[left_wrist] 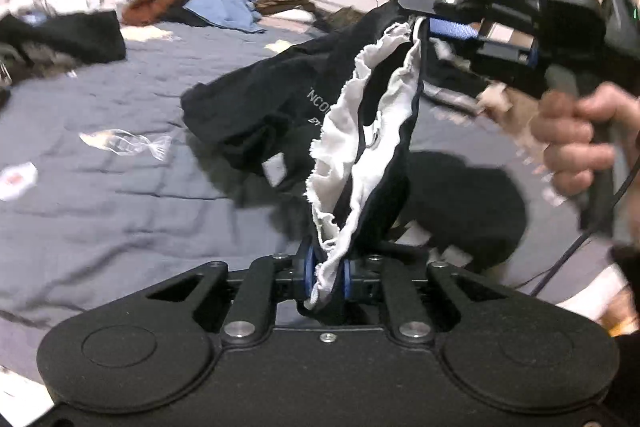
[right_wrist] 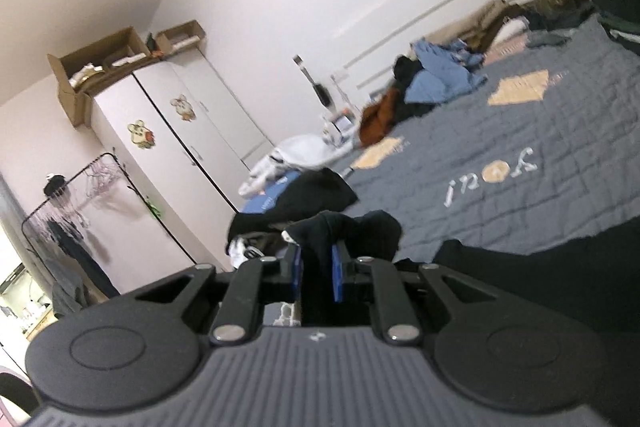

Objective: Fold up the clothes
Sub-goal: 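Lift the black sweatshirt high with both grippers, holding it hanging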

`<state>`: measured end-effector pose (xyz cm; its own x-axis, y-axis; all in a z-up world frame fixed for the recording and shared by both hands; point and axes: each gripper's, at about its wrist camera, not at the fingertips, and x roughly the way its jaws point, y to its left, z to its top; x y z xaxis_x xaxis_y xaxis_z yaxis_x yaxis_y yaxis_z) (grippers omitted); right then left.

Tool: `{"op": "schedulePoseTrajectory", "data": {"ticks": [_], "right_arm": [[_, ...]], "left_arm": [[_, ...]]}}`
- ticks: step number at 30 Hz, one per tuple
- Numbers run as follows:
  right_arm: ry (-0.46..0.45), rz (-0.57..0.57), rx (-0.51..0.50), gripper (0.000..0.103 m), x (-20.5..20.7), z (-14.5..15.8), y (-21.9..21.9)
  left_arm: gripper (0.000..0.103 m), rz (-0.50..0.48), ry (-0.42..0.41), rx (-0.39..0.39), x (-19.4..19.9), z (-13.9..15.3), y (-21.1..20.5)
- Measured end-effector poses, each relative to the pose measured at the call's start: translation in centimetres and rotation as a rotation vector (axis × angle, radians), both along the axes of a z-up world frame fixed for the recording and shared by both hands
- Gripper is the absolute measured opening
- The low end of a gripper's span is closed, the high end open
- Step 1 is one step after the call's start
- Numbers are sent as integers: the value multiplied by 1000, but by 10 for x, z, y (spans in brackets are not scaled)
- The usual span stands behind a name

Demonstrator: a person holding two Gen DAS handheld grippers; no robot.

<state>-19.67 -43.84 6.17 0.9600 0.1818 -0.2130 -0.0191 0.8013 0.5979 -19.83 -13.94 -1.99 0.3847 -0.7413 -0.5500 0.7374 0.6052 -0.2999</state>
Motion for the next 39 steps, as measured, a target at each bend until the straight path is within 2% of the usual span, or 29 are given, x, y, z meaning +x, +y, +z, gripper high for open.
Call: {"op": "schedulePoseTrajectory", "data": {"ticks": [7,11,19,26,30,39], "right_arm": [[-6,-19,-23,14,-13,5,8],[-33,-31,-24,14,-22,14,8],[-175,-72,-25,13,-44,67,12],[-317,-93,-52,12,-75,139,20],[-390,-111,-98,12,-99,178,29],[-513,-133,-181,11,-147,257,54]], "left_arm": [[10,35,-18,-18,-4,-4,6],[10,59,-129,13,-2,21,15],[10,51,-459,73,1,113,23],[9,40,-765,109,-16,200,15],[9,59,-930,92,-35,247,16],[9,100,-1112,9,-86,337,24]]}}
